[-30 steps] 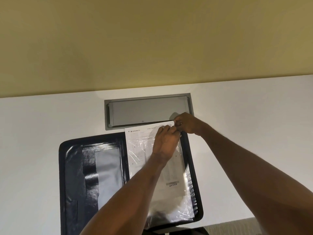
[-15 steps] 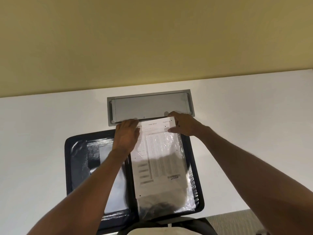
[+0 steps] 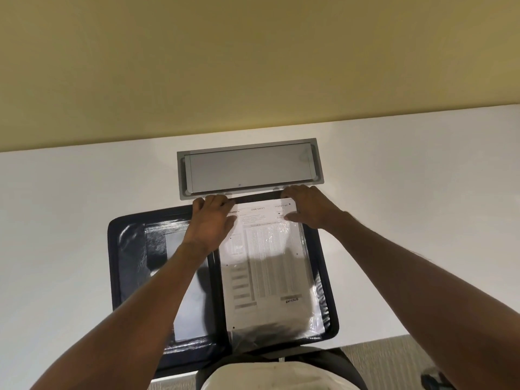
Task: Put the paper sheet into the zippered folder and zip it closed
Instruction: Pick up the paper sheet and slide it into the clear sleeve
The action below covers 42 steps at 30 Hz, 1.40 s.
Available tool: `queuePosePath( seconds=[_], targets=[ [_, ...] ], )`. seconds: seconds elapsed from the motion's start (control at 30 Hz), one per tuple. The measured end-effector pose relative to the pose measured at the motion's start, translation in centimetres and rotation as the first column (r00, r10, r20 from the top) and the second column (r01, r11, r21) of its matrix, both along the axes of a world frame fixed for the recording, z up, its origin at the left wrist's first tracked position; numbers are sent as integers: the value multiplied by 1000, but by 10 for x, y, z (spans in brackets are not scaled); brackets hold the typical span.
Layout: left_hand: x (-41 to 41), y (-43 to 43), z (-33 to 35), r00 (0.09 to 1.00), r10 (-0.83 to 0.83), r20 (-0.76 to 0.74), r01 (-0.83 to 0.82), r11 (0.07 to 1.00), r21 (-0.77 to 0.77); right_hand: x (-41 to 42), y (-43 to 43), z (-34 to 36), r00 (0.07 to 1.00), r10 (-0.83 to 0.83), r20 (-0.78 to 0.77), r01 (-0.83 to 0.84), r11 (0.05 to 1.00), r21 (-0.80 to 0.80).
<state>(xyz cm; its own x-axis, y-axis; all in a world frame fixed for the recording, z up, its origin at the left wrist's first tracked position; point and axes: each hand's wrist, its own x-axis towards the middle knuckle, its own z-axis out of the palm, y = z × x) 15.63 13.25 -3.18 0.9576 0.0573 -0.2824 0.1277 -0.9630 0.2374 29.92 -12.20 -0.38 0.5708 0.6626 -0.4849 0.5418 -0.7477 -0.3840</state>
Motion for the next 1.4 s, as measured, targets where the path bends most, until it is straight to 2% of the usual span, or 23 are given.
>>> queuePosePath(
  seconds=[0.37,0.53,0.63,0.9,1.03,1.27,1.4],
  targets=[
    [-5,2,-4,995,-94,-30,93,995,-17,-6,-4,-9,983,120,136,-119,993,-16],
    [-5,-1,-5,997,-73,-34,71,996,-50,-5,-2,-9,974,153,169,-145,987,-63],
    [-3,-2,-3,998,-62,-18,60,996,-68,-2,-1,-9,970,150,190,-145,989,-37],
    [4,4,-1,985,-163,52,168,980,-107,1,-5,-8,989,37,140,-47,996,69],
    [10,7,0,972,-225,72,232,964,-133,0,-5,-9,987,49,151,-52,999,18],
    [20,2,1,978,-196,69,202,976,-82,-2,-4,-11,990,71,123,-64,996,-55],
    [25,0,-1,980,-199,-30,198,980,-30,2,-5,-14,988,106,110,-99,993,-70]
  ],
)
